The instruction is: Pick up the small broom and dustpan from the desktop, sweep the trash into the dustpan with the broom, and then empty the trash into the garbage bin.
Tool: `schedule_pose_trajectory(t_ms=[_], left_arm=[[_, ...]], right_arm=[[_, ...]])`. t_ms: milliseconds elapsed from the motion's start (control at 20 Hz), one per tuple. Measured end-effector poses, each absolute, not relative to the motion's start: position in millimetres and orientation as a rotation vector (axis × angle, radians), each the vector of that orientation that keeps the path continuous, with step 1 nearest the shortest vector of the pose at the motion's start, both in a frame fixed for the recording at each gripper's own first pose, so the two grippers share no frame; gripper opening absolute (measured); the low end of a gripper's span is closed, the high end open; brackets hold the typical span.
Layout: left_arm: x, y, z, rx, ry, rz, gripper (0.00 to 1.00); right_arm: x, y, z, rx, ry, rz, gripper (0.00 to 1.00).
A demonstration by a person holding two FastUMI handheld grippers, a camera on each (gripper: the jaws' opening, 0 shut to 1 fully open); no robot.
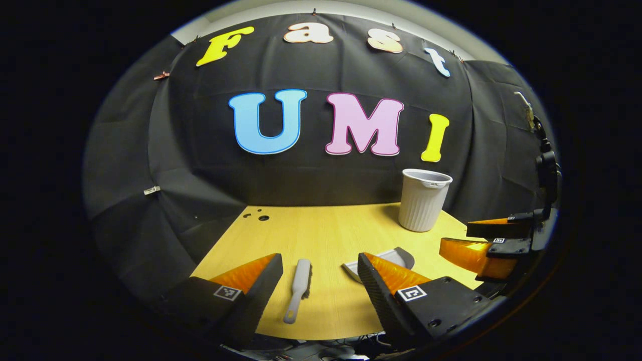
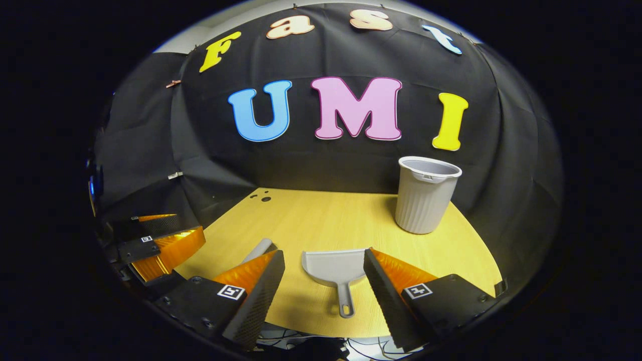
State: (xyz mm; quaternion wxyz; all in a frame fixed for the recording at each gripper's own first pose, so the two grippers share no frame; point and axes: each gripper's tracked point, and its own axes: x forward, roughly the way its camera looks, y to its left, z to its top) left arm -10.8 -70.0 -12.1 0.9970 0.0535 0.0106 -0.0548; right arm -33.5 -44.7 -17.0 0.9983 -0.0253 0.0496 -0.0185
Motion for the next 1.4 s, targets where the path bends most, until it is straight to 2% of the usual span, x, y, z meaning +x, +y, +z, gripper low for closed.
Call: schedule_pose_trajectory(t_ms=[500, 1400], left_arm=[[-10, -76, -35, 0.109, 0.093, -0.141, 0.97], [-7, -36, -53, 0.099, 0.097, -0.090, 0.97]], right_arm=[[-34, -44, -30, -0.012, 0.138, -0.034, 0.99], [-19, -19, -34, -0.061, 0.203, -0.004, 0.99]])
